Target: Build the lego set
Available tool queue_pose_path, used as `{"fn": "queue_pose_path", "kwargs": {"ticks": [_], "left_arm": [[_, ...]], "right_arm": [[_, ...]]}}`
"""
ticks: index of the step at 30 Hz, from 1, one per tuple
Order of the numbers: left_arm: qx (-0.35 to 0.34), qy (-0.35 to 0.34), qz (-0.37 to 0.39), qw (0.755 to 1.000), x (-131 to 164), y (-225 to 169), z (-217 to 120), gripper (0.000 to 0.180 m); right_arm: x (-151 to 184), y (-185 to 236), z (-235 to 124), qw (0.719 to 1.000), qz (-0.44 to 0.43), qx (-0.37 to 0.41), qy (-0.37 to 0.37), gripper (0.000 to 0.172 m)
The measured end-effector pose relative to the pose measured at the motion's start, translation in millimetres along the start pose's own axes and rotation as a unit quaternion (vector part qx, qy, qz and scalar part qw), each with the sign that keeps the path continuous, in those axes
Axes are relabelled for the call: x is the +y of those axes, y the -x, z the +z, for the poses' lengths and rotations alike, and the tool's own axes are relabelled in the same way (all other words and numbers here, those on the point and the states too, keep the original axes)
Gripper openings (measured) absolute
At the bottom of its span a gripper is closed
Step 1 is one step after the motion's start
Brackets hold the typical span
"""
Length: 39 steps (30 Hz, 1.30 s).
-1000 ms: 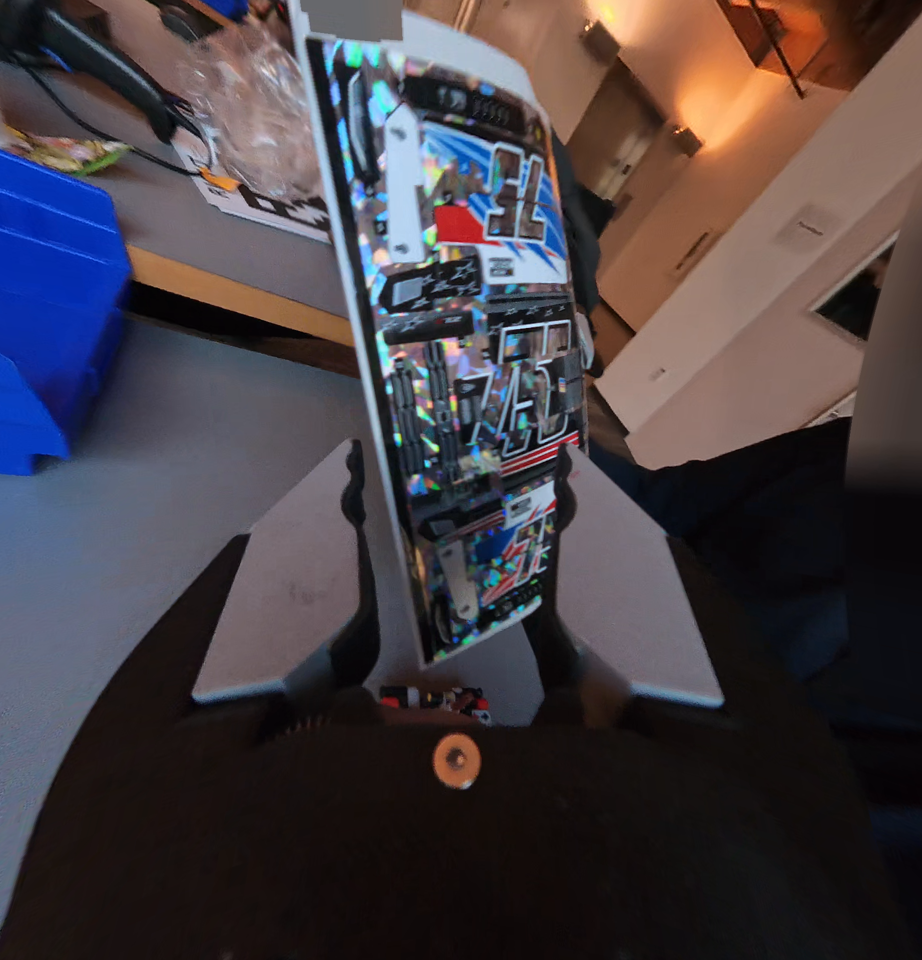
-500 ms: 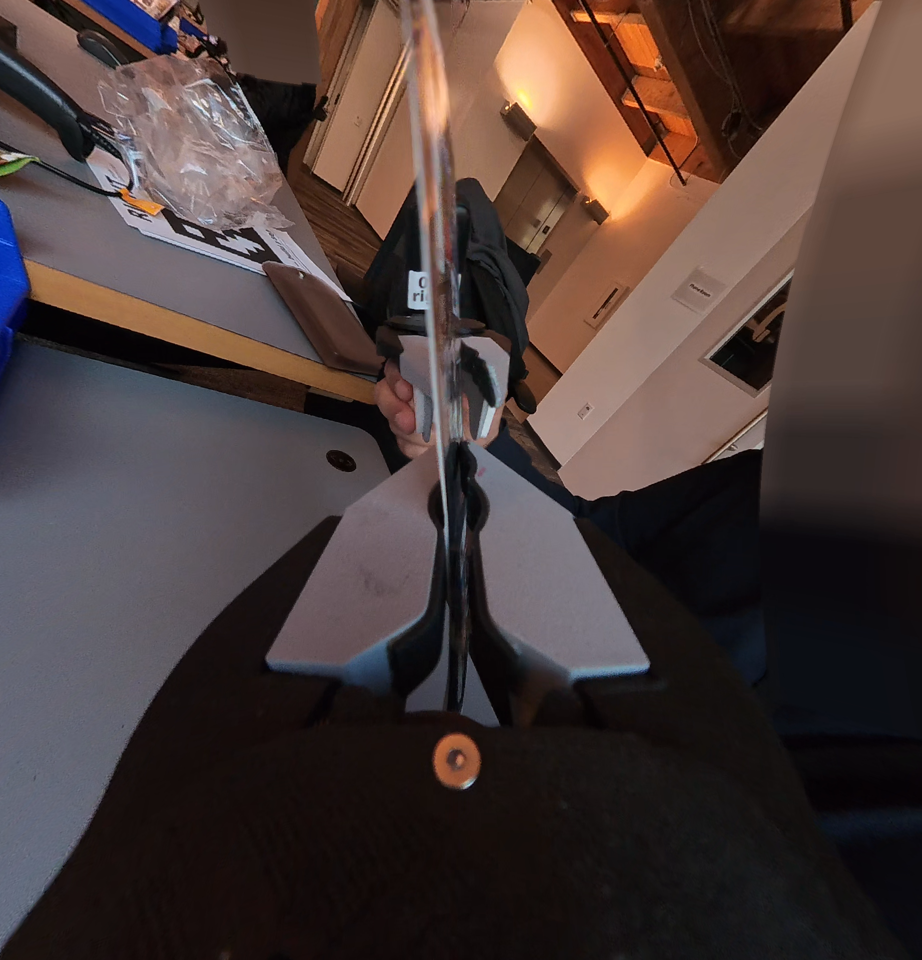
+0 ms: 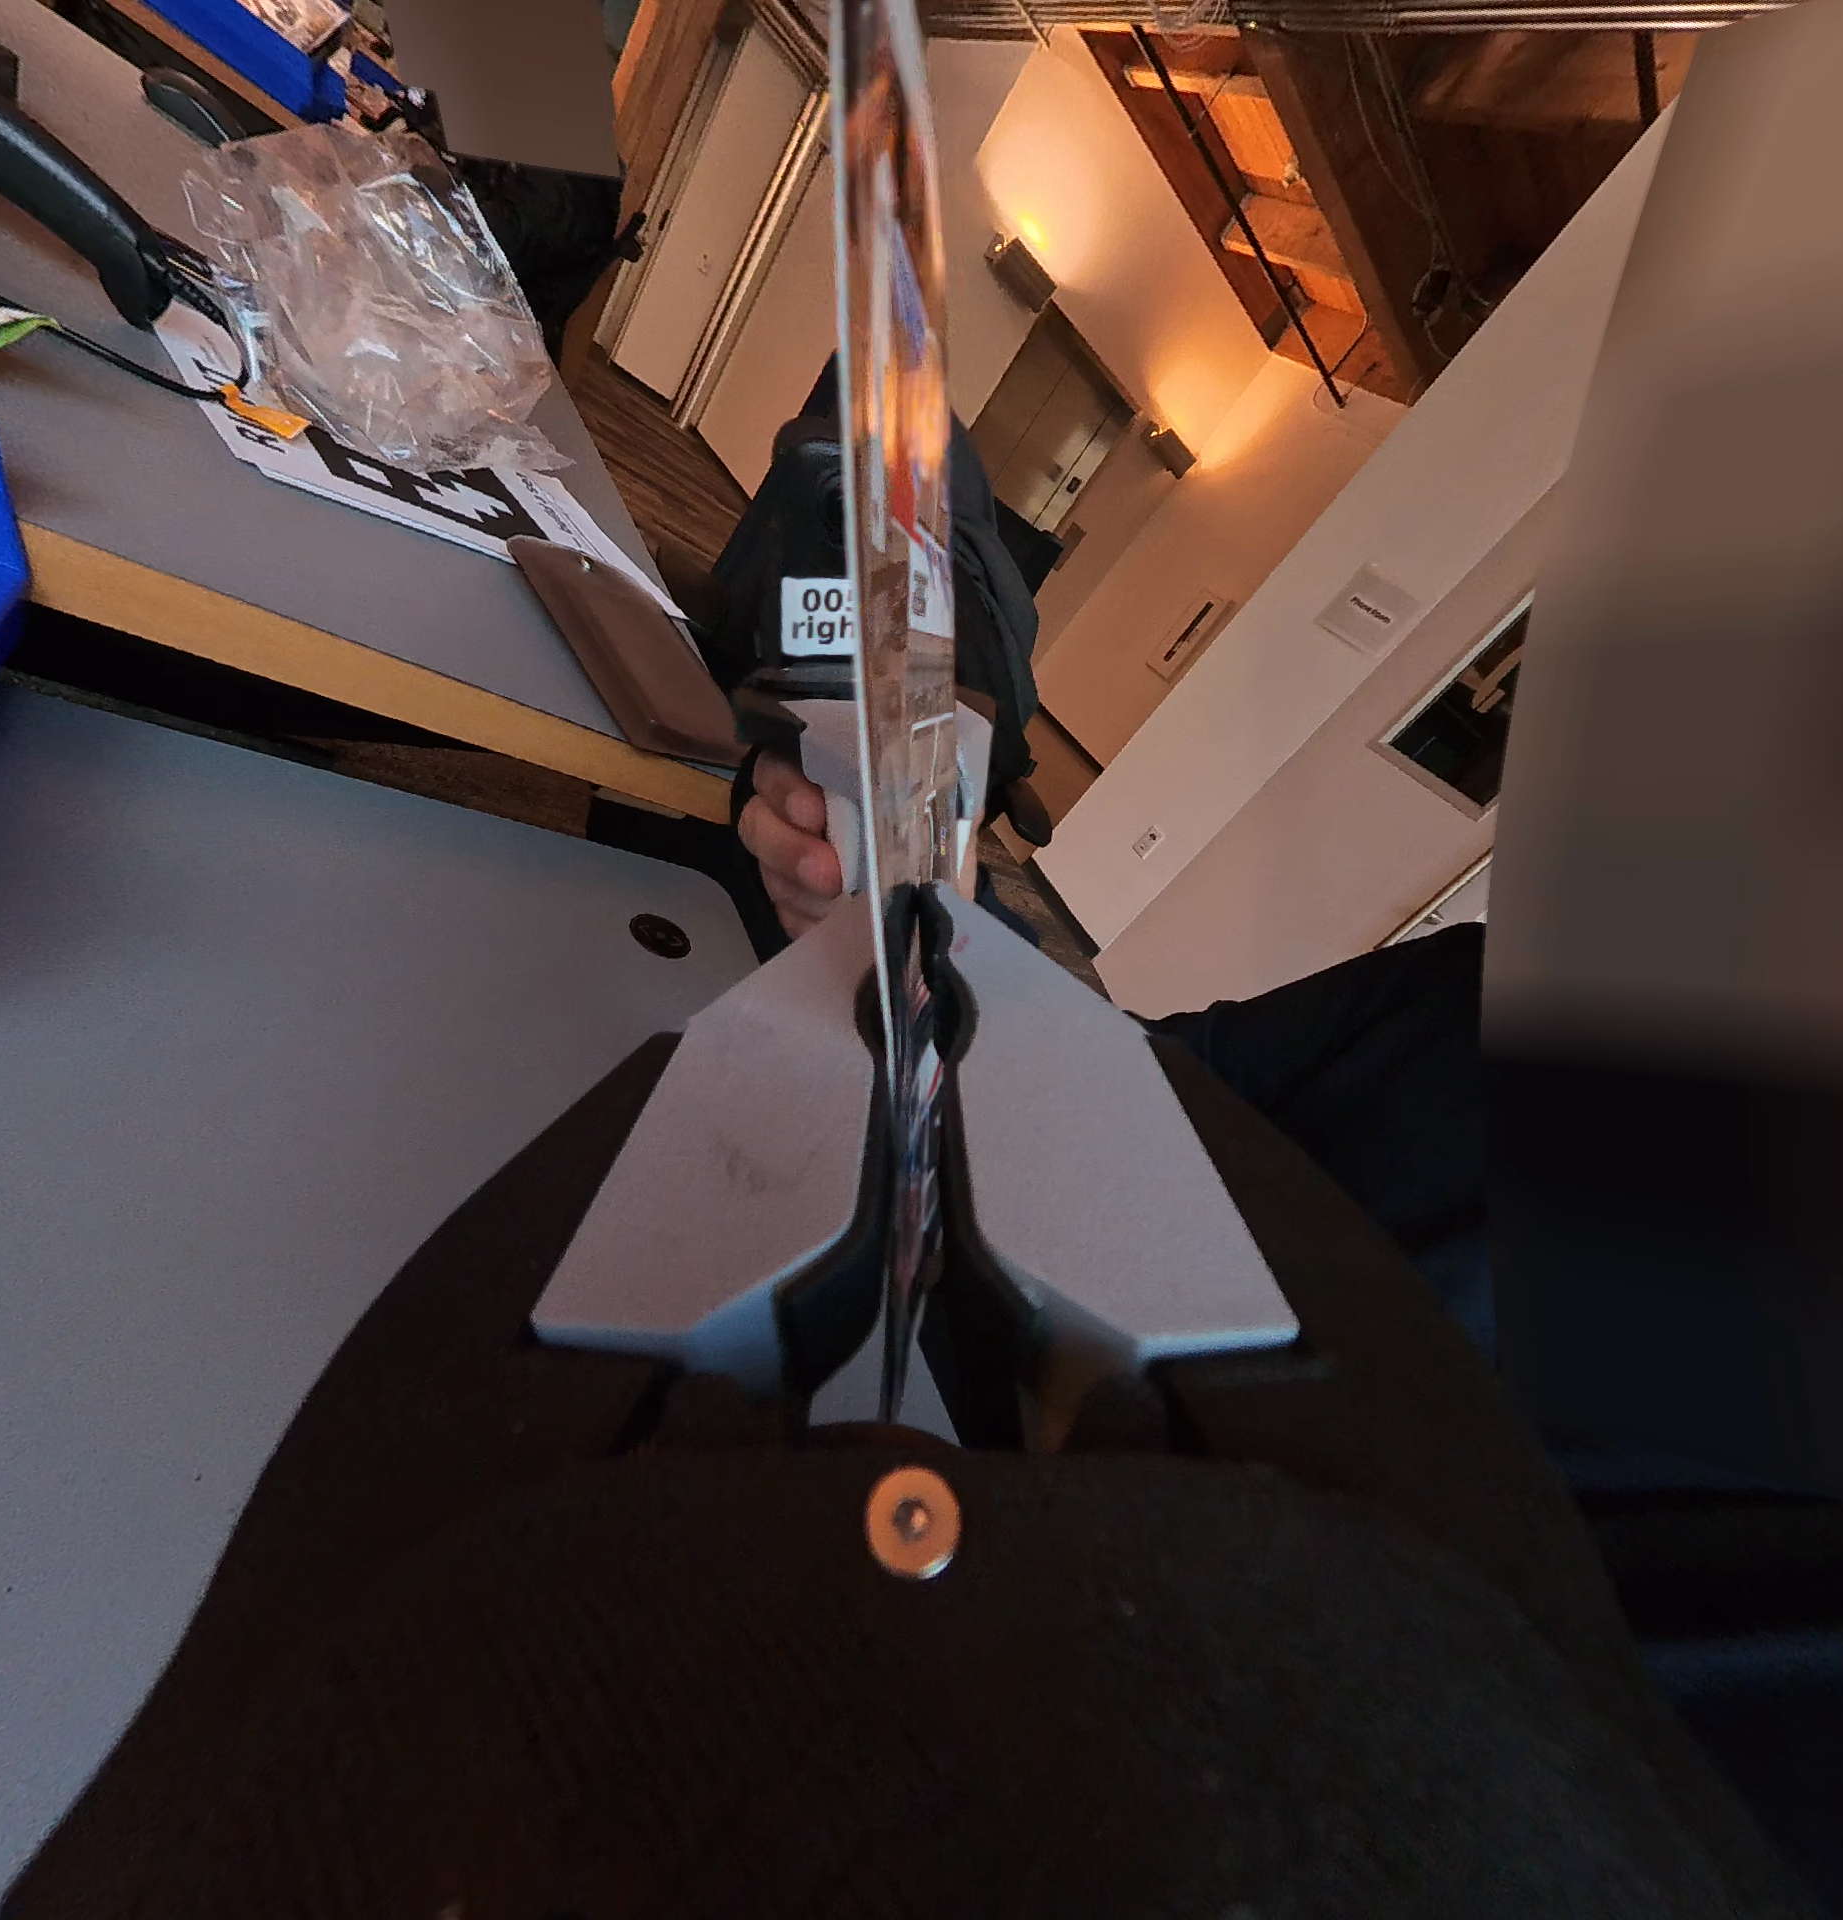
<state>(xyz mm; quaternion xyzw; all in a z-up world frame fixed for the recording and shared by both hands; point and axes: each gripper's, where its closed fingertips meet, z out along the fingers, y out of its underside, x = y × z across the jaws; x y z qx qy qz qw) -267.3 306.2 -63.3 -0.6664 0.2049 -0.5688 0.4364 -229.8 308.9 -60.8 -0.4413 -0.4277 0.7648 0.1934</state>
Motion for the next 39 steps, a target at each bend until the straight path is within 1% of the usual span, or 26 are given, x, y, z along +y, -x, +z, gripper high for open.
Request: {"fn": "queue_pose_path", "kwargs": {"ticks": [3, 5, 7, 8, 10, 12, 14, 17, 19, 21, 24, 25, 26, 27, 29, 30, 31, 33, 34, 36, 39], "left_arm": [[-0.001, -0.003, -0.004, 1.000, -1, 1, 0, 0.000], [-0.019, -0.002, -0.004, 1.000, -1, 6, -1, 0.000], [-0.076, 0.008, 0.008, 0.997, -2, 21, -7, 0.016], [-0.115, 0.013, 0.023, 0.993, -4, 28, -13, 0.022], [-0.201, 0.022, 0.076, 0.976, -11, 37, -28, 0.024], [-0.255, 0.033, 0.130, 0.958, -17, 32, -37, 0.026], [-0.271, 0.034, 0.161, 0.948, -21, 21, -34, 0.030], [-0.251, 0.051, 0.174, 0.951, -13, 6, -13, 0.032], [-0.283, 0.066, 0.189, 0.938, -12, 10, -14, 0.033], [-0.327, 0.049, 0.209, 0.920, -25, 12, -32, 0.033], [-0.377, -0.002, 0.213, 0.902, -51, 11, -76, 0.035], [-0.373, -0.011, 0.208, 0.904, -54, 8, -84, 0.035], [-0.358, -0.014, 0.203, 0.911, -54, 3, -85, 0.035], [-0.333, -0.013, 0.201, 0.921, -52, -4, -78, 0.035], [-0.270, 0.011, 0.203, 0.941, -38, -17, -49, 0.032], [-0.256, 0.035, 0.205, 0.944, -28, -18, -34, 0.033], [-0.261, 0.059, 0.211, 0.940, -18, -13, -23, 0.036], [-0.284, 0.102, 0.222, 0.927, -2, 3, -9, 0.050], [-0.280, 0.116, 0.220, 0.927, 4, 6, -3, 0.050], [-0.257, 0.117, 0.211, 0.936, 9, 4, 6, 0.051], [-0.220, 0.103, 0.200, 0.949, 8, -5, 10, 0.051]], "right_arm": [[-2, -1, 0, 1.000, 0.025, -0.011, -0.013, 0.000], [-3, -4, 0, 0.999, 0.035, -0.010, -0.020, 0.000], [-4, -10, -1, 0.999, 0.036, 0.012, -0.023, 0.000], [-5, -14, -3, 0.999, 0.033, 0.029, -0.025, 0.000], [-8, -24, -8, 0.997, 0.020, 0.074, -0.030, 0.000], [-12, -27, -11, 0.995, 0.010, 0.097, -0.036, 0.000], [-15, -27, -11, 0.993, 0.001, 0.114, -0.040, 0.000], [-16, -29, -7, 0.990, -0.009, 0.138, -0.040, 0.000], [-16, -35, -9, 0.984, -0.015, 0.170, -0.039, 0.000], [-19, -36, -14, 0.982, -0.014, 0.185, -0.044, 0.000], [-25, -37, -23, 0.978, -0.014, 0.198, -0.060, 0.000], [-26, -35, -23, 0.979, -0.009, 0.193, -0.062, 0.000], [-26, -34, -21, 0.981, -0.004, 0.185, -0.064, 0.000], [-25, -33, -19, 0.982, -0.001, 0.179, -0.064, 0.000], [-19, -32, -9, 0.984, 0.004, 0.169, -0.052, 0.000], [-16, -31, -4, 0.985, 0.006, 0.163, -0.047, 0.000], [-14, -29, 1, 0.987, 0.007, 0.154, -0.043, 0.000], [-11, -20, 11, 0.991, 0.011, 0.126, -0.042, 0.000], [-11, -15, 15, 0.993, 0.008, 0.109, -0.045, 0.000], [-10, -3, 23, 0.996, -0.001, 0.072, -0.048, 0.000], [-8, 17, 33, 0.998, -0.020, 0.005, -0.054, 0.000]]}}
